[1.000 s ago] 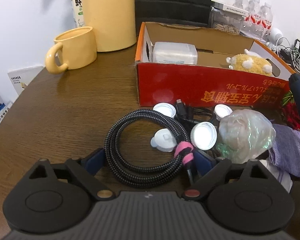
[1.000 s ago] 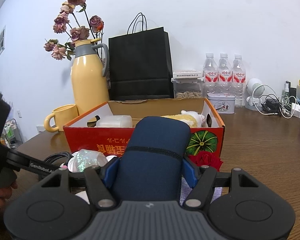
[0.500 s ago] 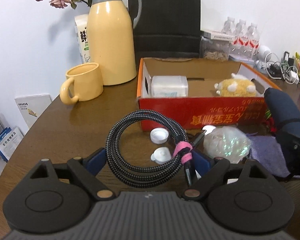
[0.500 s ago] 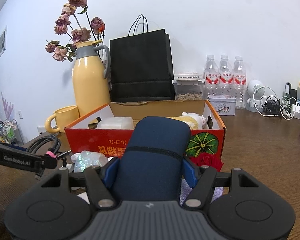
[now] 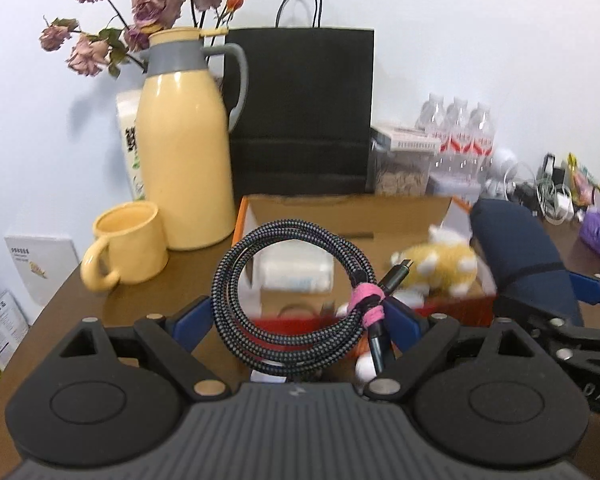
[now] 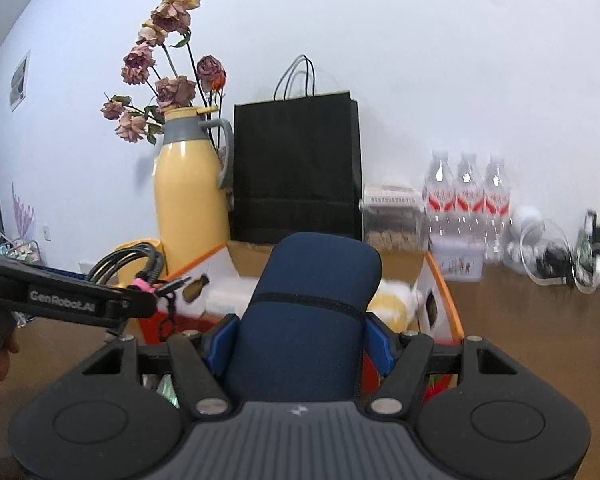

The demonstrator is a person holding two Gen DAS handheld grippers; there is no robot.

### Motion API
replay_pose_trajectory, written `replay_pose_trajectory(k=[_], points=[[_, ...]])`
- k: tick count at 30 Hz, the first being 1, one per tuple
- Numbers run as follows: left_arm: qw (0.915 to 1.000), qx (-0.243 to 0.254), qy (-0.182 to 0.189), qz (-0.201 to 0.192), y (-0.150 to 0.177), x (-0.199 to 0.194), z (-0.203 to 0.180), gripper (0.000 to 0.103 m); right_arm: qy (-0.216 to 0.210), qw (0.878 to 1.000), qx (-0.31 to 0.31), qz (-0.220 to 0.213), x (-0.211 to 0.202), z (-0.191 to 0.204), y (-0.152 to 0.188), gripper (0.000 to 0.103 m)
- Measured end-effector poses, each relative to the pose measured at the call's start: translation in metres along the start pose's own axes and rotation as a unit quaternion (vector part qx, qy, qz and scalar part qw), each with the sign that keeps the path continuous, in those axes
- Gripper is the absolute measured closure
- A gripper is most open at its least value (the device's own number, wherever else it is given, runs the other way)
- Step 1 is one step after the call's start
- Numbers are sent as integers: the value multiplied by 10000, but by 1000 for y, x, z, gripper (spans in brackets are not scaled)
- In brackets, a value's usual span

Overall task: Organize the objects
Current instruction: 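Carry cable and navy pouch into the cardboard box while both grippers open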

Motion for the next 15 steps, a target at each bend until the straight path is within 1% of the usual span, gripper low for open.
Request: replay_pose_trajectory(k=[4, 7, 9, 15], points=[[9999, -126, -17, -104, -17, 19, 1, 12, -34, 10000, -64, 2, 27, 2, -20, 38], [9996, -242, -41, -102, -26, 37, 5, 12, -35, 10000, -67, 44, 51, 4, -29, 38], [9994, -300, -132, -91, -29, 52, 10, 12, -24, 9999, -26, 99, 68, 5, -32, 38], [9988, -488, -61, -39, -32, 86, 23, 12, -46, 9992, 138, 363, 117, -5, -24, 38]])
Point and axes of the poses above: each gripper's, at about its wrist camera, not at the fingertips, and x roughly the way its jaws point, z to its left, y to its underside, the point moved 8 cm from there along x, roughly the way its jaws point, and after that the axes turned 6 degrees about -z, right-handed, at the moved point
